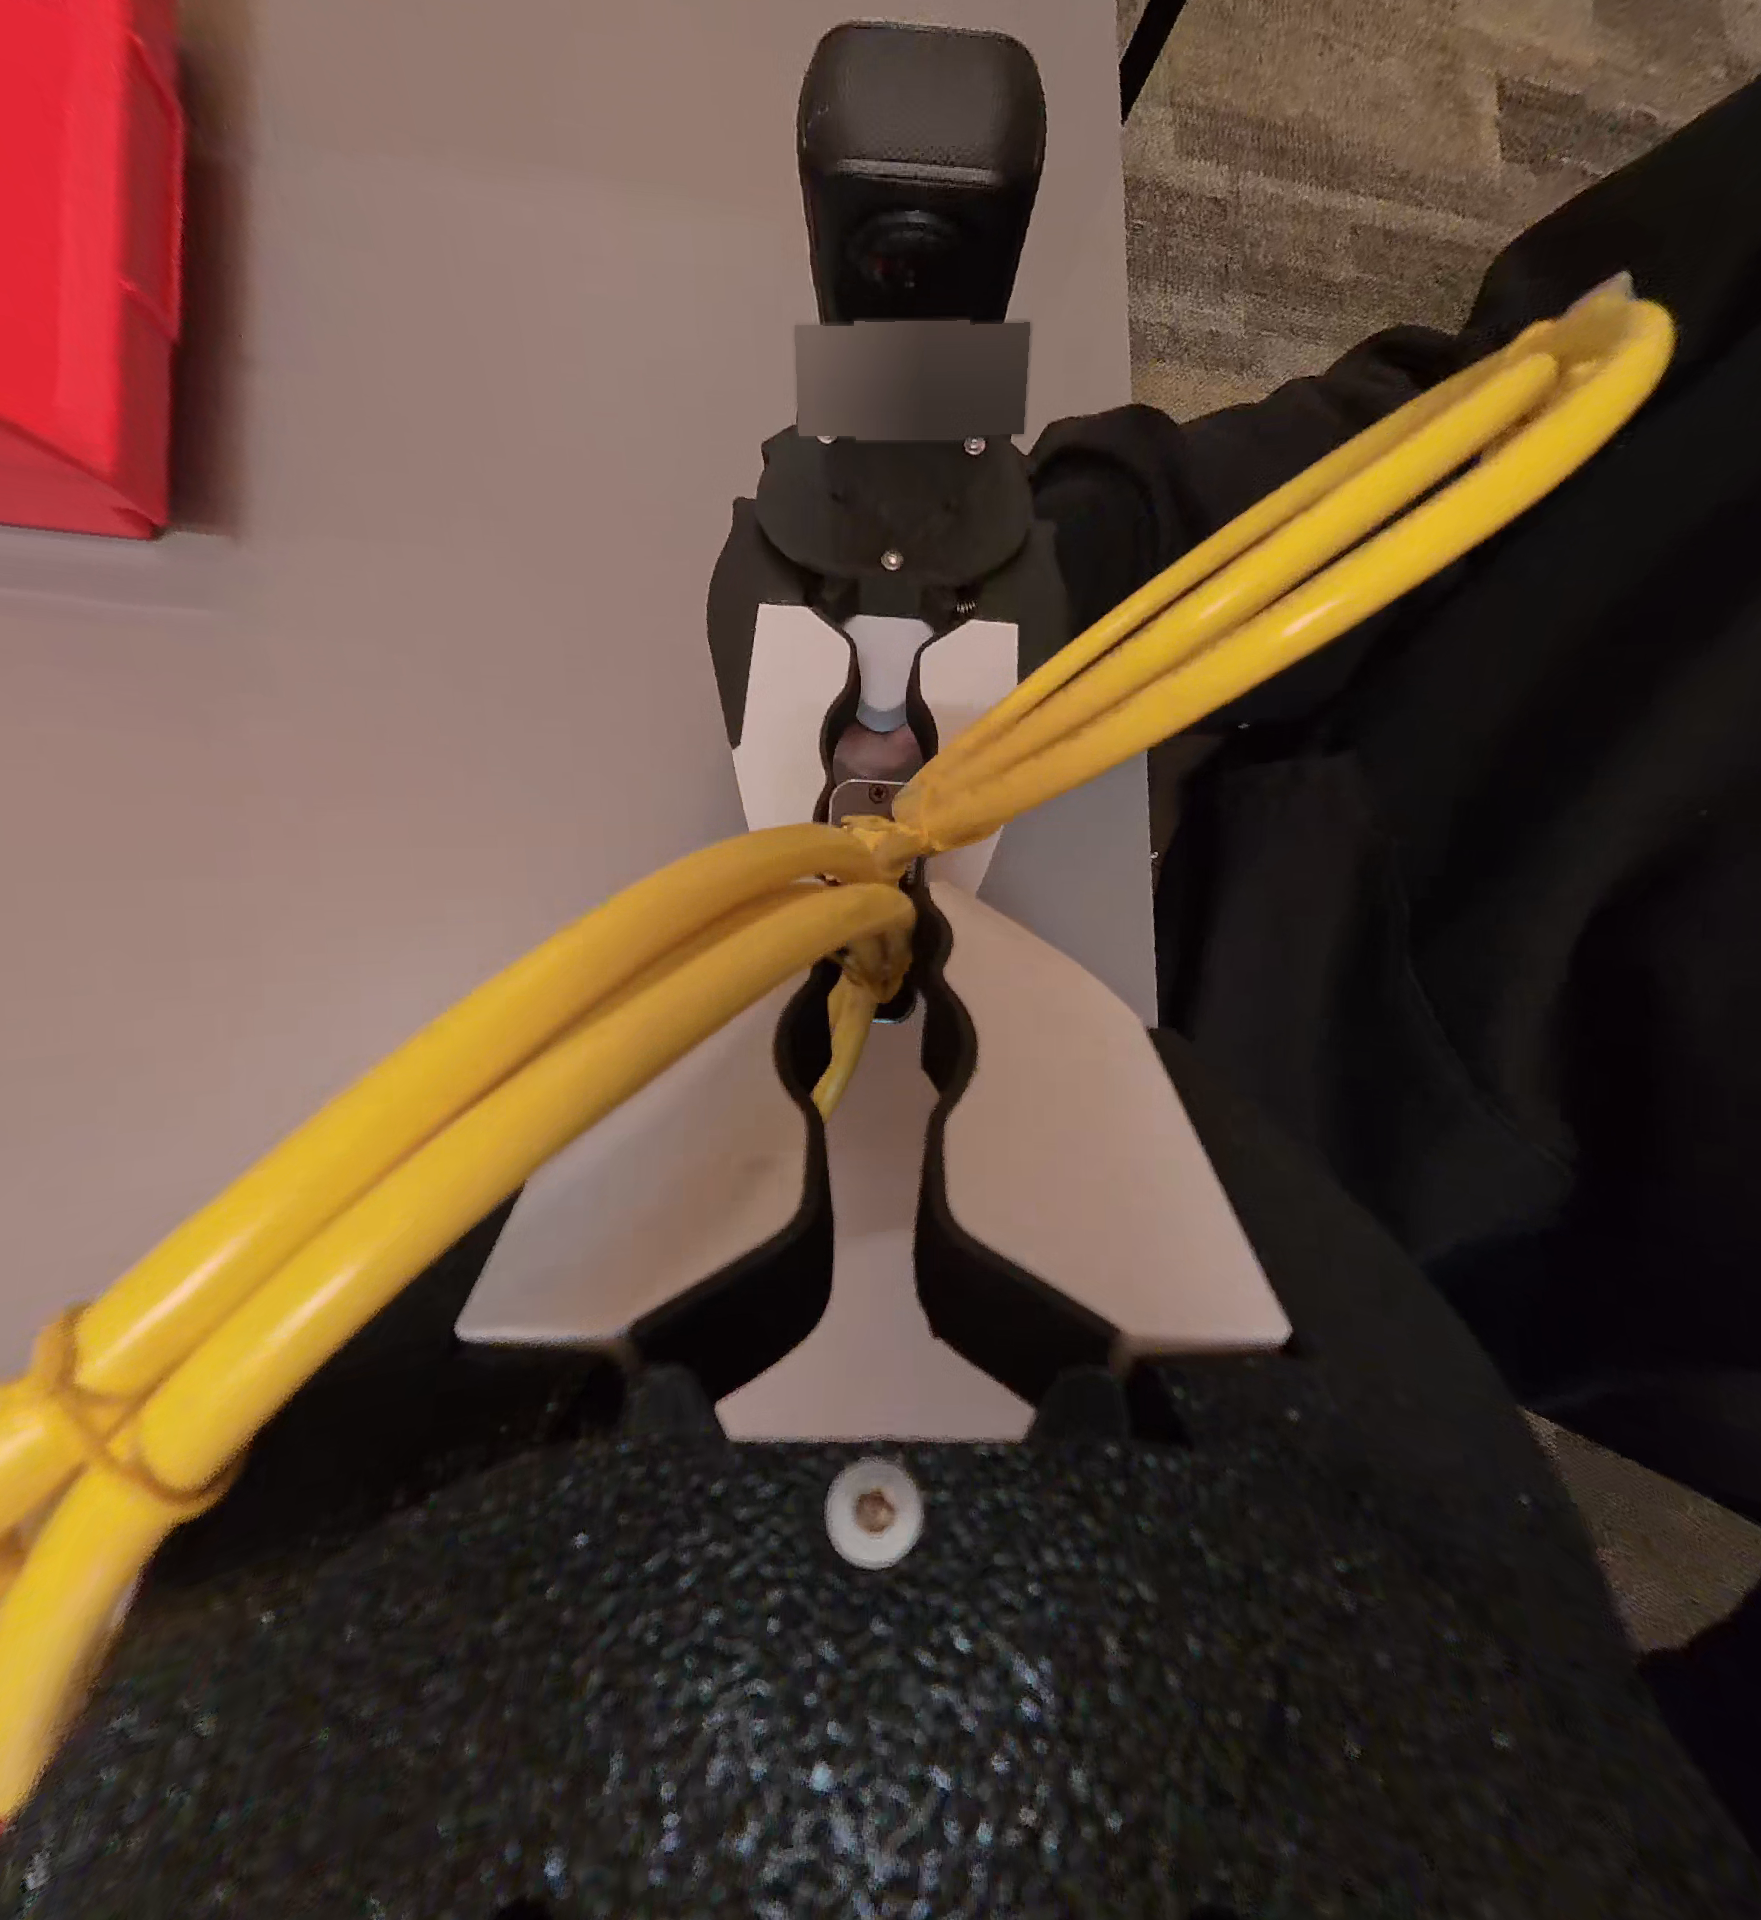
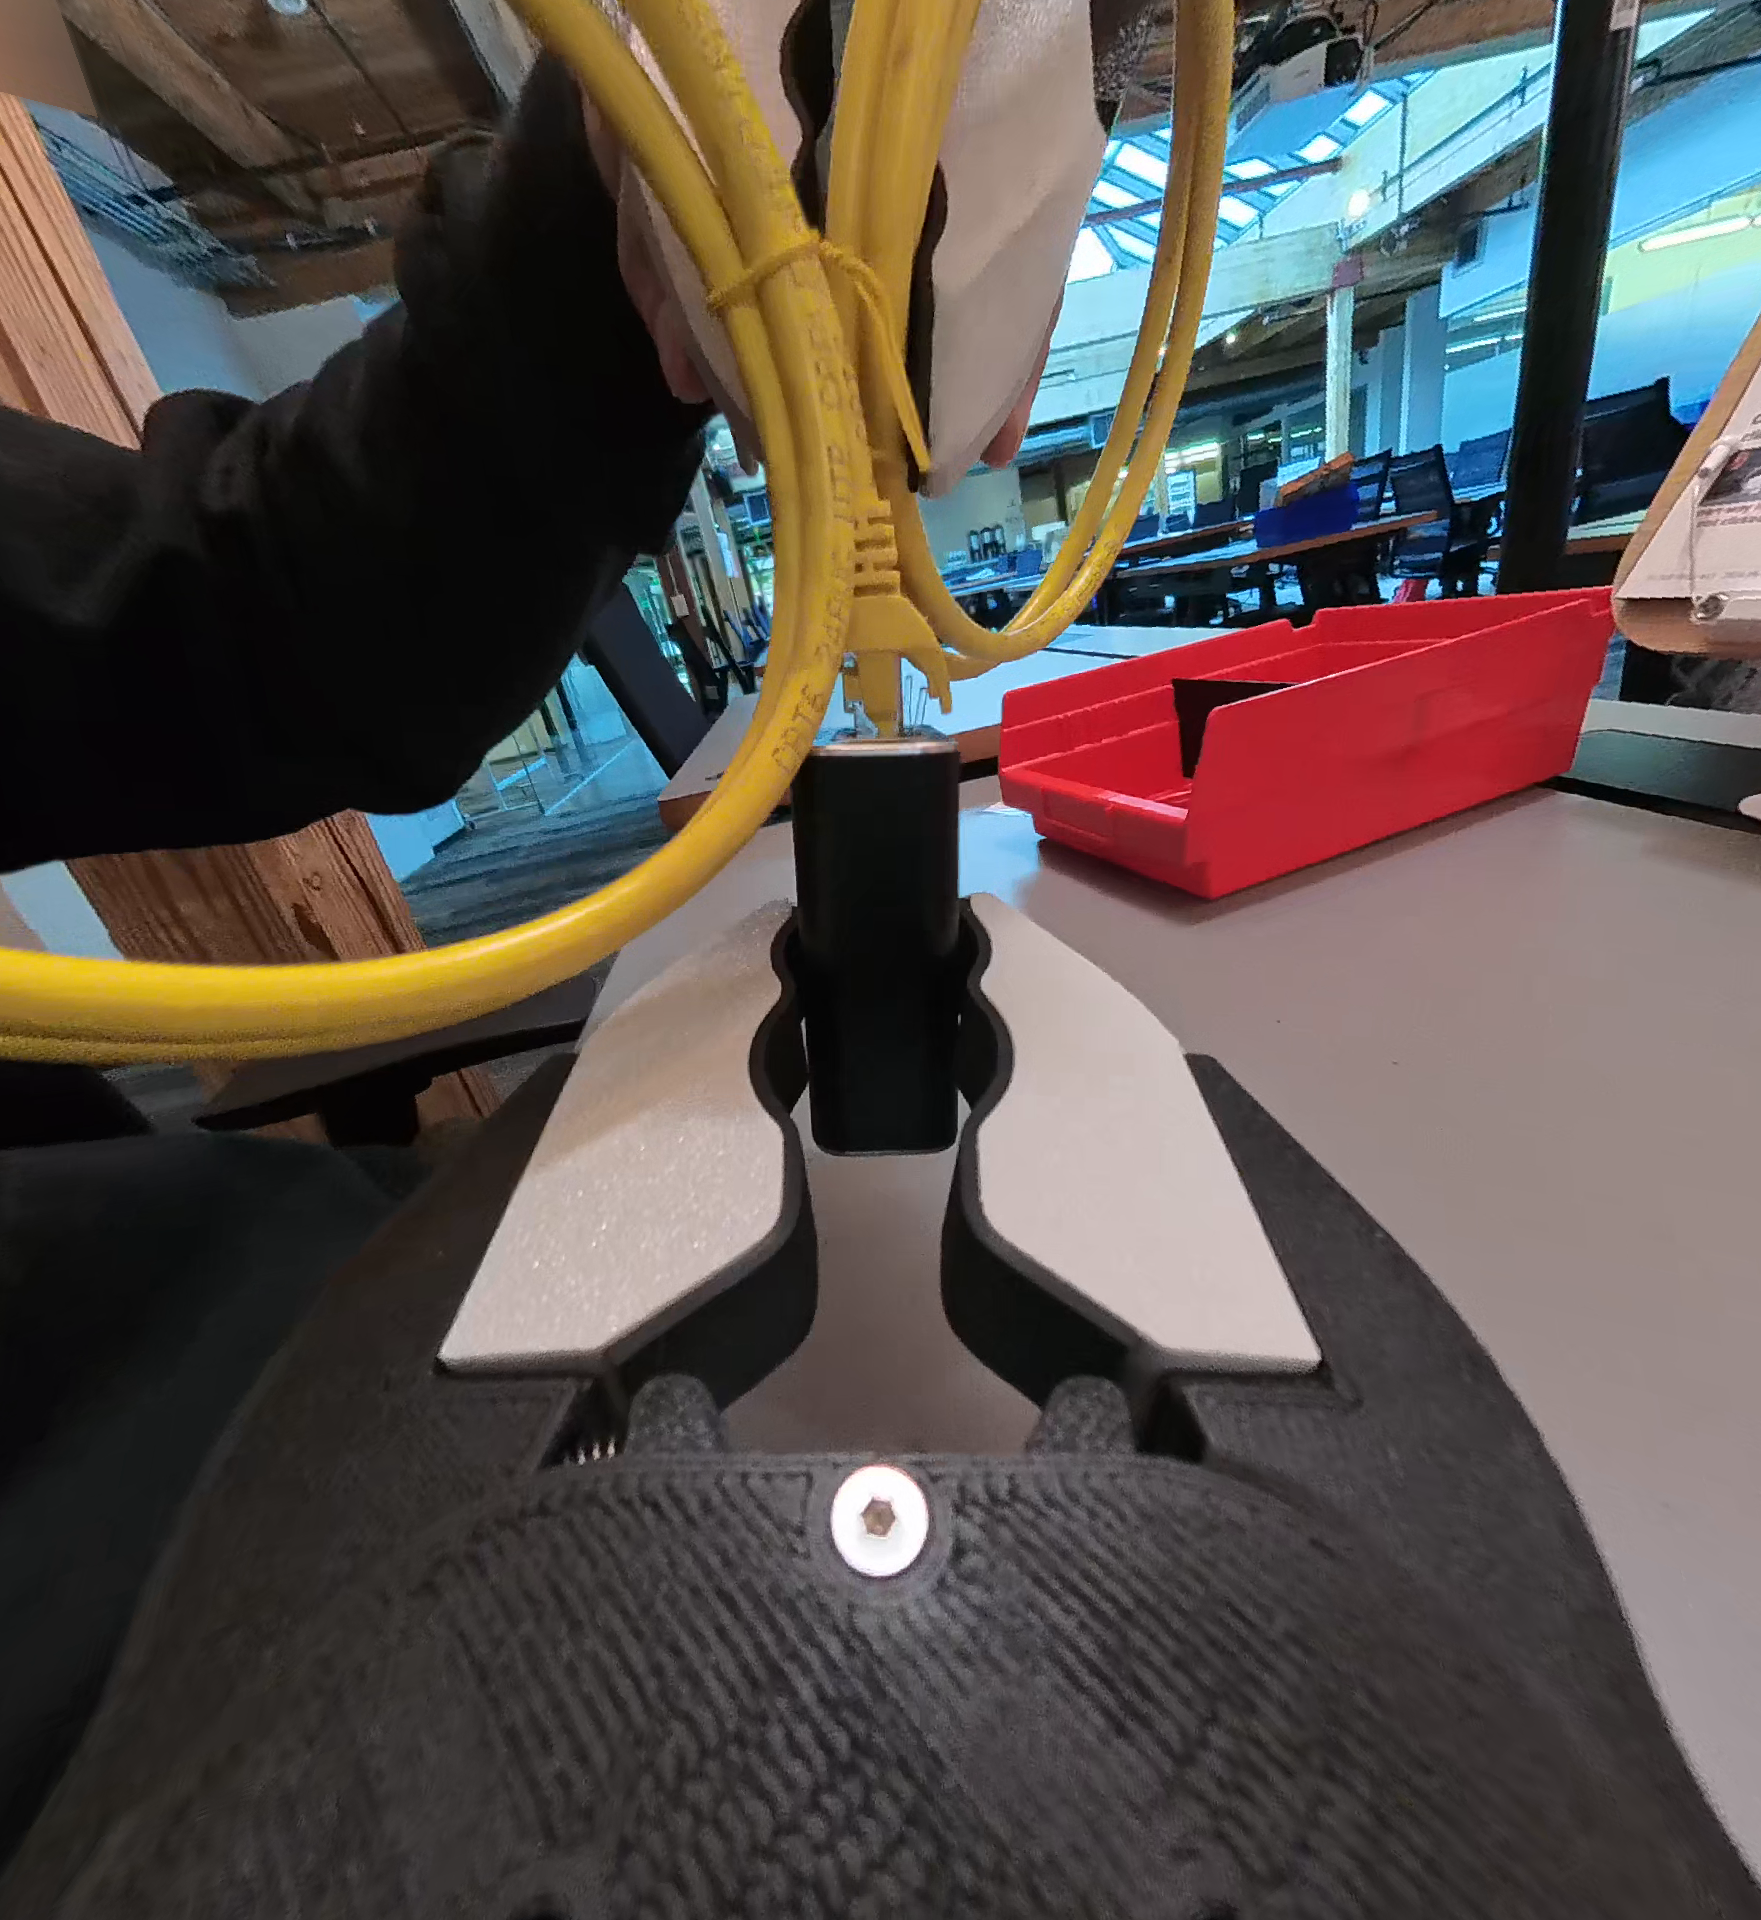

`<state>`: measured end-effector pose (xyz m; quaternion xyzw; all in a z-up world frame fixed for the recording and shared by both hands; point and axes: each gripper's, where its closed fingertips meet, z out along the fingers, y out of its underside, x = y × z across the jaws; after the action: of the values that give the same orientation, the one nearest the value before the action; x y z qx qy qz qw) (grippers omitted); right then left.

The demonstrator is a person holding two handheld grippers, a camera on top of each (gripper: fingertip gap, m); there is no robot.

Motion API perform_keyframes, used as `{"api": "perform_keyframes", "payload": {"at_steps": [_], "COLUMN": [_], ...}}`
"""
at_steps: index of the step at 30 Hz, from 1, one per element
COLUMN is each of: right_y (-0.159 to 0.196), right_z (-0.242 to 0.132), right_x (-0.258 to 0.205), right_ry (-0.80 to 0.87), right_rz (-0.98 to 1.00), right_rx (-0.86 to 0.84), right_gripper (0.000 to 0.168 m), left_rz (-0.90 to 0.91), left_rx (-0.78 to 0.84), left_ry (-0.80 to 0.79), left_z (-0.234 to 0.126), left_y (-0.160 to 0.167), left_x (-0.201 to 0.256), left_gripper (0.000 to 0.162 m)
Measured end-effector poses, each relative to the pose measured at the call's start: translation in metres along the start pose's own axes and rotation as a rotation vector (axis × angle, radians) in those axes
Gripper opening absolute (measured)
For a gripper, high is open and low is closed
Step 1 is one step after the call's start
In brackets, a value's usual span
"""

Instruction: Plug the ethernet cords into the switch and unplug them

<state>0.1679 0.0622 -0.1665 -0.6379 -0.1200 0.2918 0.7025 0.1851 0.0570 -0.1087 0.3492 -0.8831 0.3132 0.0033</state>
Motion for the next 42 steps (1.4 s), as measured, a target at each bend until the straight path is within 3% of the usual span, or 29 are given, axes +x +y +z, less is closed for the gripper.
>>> {"api": "perform_keyframes", "payload": {"at_steps": [10, 16, 24, 37, 42], "right_y": [0.001, 0.001, 0.004, 0.008, -0.006], "right_z": [0.001, -0.003, 0.001, 0.003, -0.002], "right_x": [-0.001, 0.003, 0.0, -0.001, 0.004], "right_ry": [-0.006, 0.01, 0.004, 0.001, 0.021], "right_rz": [0.006, 0.009, 0.0, -0.003, 0.018], "right_rx": [-0.009, -0.014, -0.037, -0.061, 0.032], "right_gripper": [0.026, 0.026, 0.026, 0.026, 0.025], "left_rz": [-0.04, -0.007, -0.021, 0.004, -0.031], "left_rx": [-0.011, -0.056, -0.177, -0.121, 0.025], "left_ry": [0.017, -0.057, -0.114, -0.064, -0.109], "left_z": [-0.001, -0.001, 0.008, 0.013, 0.01], "left_y": [0.001, 0.005, 0.014, 0.006, -0.009], "left_x": [-0.001, -0.006, -0.012, -0.005, -0.008], "left_gripper": [0.015, 0.01, 0.03, 0.014, 0.013]}}
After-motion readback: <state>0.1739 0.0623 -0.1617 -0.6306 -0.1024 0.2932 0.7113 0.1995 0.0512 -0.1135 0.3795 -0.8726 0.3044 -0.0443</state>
